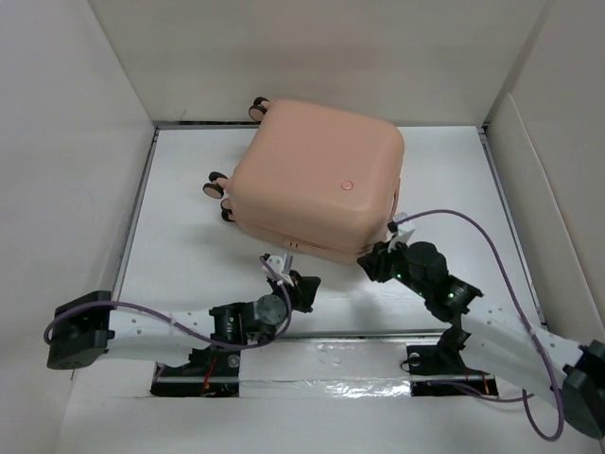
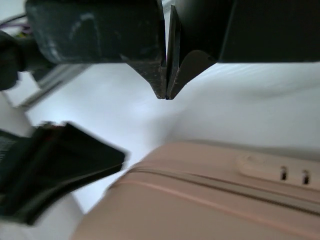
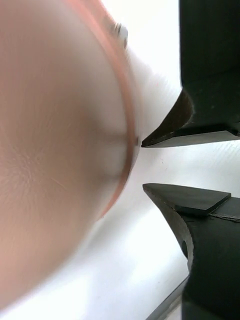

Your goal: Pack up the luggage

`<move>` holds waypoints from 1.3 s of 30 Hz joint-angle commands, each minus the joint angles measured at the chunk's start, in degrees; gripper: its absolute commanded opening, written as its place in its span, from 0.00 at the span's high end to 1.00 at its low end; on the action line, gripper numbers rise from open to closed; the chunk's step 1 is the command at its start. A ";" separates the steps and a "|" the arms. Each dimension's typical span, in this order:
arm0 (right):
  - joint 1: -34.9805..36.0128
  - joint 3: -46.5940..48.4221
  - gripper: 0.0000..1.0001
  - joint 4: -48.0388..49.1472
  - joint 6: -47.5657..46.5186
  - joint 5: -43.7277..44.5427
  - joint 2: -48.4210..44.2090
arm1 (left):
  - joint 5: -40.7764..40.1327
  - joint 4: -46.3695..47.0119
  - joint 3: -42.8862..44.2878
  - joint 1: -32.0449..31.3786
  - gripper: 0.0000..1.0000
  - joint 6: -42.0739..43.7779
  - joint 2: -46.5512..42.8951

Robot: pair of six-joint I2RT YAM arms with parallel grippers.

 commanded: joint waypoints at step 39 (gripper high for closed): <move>-26.58 -3.77 0.68 16.09 -12.13 -26.05 2.40 | 14.80 15.16 -1.84 15.43 1.00 2.01 10.05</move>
